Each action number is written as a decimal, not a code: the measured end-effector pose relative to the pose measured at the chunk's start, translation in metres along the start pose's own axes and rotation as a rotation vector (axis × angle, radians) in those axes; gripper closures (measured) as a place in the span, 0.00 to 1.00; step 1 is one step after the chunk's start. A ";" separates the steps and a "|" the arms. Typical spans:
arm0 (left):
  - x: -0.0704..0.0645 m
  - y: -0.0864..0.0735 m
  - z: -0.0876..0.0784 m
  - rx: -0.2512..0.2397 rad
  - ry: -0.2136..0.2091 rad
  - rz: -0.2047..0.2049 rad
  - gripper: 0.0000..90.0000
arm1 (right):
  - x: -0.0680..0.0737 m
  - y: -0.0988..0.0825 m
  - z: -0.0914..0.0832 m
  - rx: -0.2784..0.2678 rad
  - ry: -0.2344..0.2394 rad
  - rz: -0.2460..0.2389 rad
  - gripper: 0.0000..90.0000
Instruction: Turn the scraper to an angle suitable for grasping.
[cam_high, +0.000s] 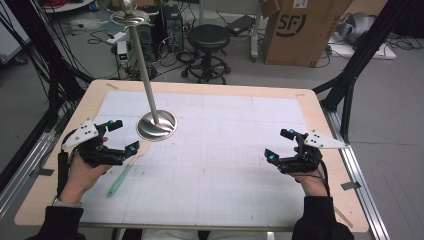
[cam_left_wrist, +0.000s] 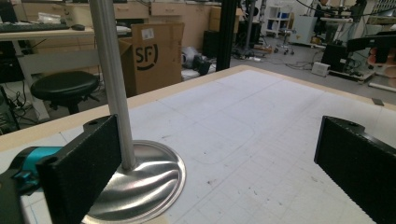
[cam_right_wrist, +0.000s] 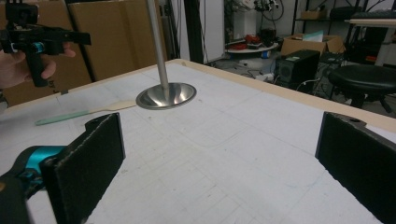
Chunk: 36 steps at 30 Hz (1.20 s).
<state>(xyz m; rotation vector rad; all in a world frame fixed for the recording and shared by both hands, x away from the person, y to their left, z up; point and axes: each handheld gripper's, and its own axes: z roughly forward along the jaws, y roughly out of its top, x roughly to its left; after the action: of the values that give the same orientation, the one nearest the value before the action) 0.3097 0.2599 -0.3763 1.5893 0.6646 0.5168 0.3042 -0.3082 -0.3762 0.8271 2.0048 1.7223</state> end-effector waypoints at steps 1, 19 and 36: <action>0.000 0.000 0.000 0.002 0.002 0.001 0.02 | 0.000 0.000 0.000 0.002 -0.002 0.003 0.00; 0.003 -0.020 0.000 0.152 0.060 0.059 0.16 | -0.004 -0.002 0.005 0.019 0.016 0.015 0.00; 0.010 -0.044 0.002 0.447 0.106 0.042 1.00 | -0.004 -0.005 0.013 0.046 0.037 0.012 0.00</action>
<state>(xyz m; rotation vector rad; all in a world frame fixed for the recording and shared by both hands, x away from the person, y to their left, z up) 0.3127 0.2676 -0.4211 2.0078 0.8715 0.5084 0.3141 -0.3015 -0.3834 0.8302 2.0750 1.7155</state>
